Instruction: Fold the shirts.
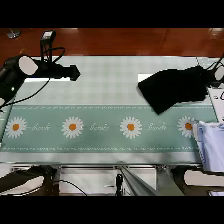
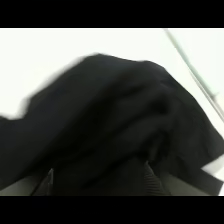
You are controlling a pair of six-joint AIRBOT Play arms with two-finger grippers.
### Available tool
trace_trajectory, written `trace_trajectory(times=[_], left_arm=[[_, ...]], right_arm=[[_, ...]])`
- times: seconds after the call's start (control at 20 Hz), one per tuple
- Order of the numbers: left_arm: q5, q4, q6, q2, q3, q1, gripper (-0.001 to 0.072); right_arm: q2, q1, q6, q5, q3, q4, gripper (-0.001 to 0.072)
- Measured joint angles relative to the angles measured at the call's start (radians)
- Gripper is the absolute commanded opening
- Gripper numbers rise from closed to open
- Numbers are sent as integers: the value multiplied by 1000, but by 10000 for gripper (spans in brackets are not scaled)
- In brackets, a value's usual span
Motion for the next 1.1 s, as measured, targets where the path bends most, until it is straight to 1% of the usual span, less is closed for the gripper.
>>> trace_trajectory(times=[0.05,0.2,0.25,0.3,0.35,0.5,0.65,0.8,0.9,1.0,1.1], left_arm=[[-3,0,0,-3,0,0,702],[-28,0,-1,-13,0,0,702],[-39,0,-4,-16,0,0,702],[-56,0,-4,-19,0,0,702],[-69,0,-4,-21,0,0,702],[-131,0,-4,-23,29,12,702],[-247,2,-5,-18,126,55,702],[-386,-46,5,25,179,108,702],[-459,-123,45,77,149,138,702],[-497,-192,81,149,75,160,702],[-502,-243,109,232,-20,172,702]], right_arm=[[-27,-25,-28,-3,0,40,622],[-118,-58,-178,6,27,191,619],[-145,-58,-222,29,45,231,528],[-172,-56,-261,63,69,263,220],[-193,-51,-291,103,93,285,25],[-216,-42,-430,251,210,385,22],[-153,-34,-522,345,371,478,22],[-24,-19,-564,363,505,558,21],[73,0,-577,349,573,581,22],[167,28,-586,335,631,595,22],[255,69,-594,332,674,605,22]])
